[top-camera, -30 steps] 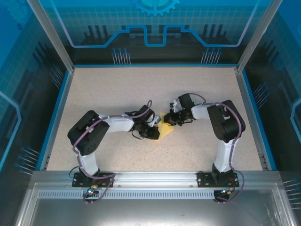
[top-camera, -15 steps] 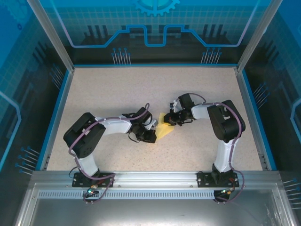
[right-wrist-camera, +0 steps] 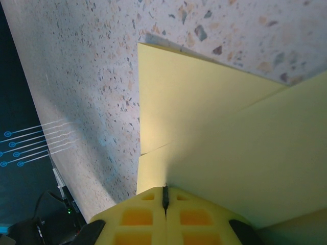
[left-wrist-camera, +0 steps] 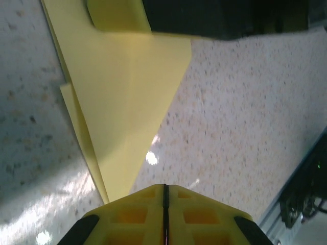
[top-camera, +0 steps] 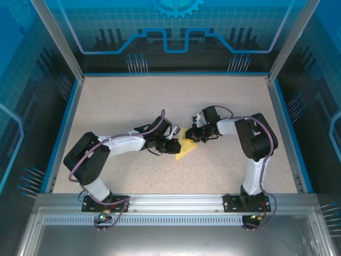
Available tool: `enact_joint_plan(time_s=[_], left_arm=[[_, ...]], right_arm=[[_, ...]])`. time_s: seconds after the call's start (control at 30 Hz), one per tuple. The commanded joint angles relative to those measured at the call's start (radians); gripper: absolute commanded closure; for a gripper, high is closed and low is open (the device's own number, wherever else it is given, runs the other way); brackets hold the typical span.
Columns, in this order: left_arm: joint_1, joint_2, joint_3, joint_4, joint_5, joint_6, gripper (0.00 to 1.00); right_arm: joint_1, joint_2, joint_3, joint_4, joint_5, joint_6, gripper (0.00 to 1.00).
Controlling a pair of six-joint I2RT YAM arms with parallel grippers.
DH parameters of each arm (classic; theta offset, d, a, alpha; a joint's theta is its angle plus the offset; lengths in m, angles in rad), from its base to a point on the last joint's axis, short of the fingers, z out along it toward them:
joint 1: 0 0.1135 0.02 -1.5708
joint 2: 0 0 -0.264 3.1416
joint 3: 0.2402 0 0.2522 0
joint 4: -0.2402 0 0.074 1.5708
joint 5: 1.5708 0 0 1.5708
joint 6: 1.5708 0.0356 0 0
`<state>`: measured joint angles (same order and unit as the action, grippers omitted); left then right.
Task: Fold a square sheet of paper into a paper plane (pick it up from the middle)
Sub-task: Fourth fold the wing at the center of the table.
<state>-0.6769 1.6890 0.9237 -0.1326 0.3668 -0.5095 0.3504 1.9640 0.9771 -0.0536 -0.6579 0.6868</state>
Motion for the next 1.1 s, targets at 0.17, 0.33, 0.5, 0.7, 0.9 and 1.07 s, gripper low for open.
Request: enact_joint_plan(time_s=[0.17, 0.33, 0.5, 0.7, 0.9, 1.07], left_arm=[[-0.005, 0.106, 0.013, 0.076, -0.040, -0.098, 0.95], [-0.011, 0.098, -0.044, 0.080, -0.002, -0.104, 0.95], [-0.017, 0.102, -0.083, 0.062, -0.016, -0.093, 0.99], [-0.018, 0.098, -0.109, 0.076, -0.043, -0.093, 1.00], [-0.017, 0.100, -0.114, 0.091, -0.053, -0.092, 1.00], [-0.017, 0.093, -0.121, 0.096, -0.060, -0.088, 1.00]], right_arm=[[-0.008, 0.107, -0.066, -0.144, 0.182, -0.009, 1.00], [-0.009, 0.088, -0.063, -0.118, 0.160, -0.010, 1.00], [-0.006, 0.028, -0.048, -0.079, 0.127, -0.024, 1.00], [0.021, -0.093, 0.007, -0.141, 0.121, -0.067, 1.00], [0.122, -0.196, -0.092, -0.097, 0.143, 0.035, 1.00], [0.145, -0.194, -0.104, -0.121, 0.171, 0.057, 1.00]])
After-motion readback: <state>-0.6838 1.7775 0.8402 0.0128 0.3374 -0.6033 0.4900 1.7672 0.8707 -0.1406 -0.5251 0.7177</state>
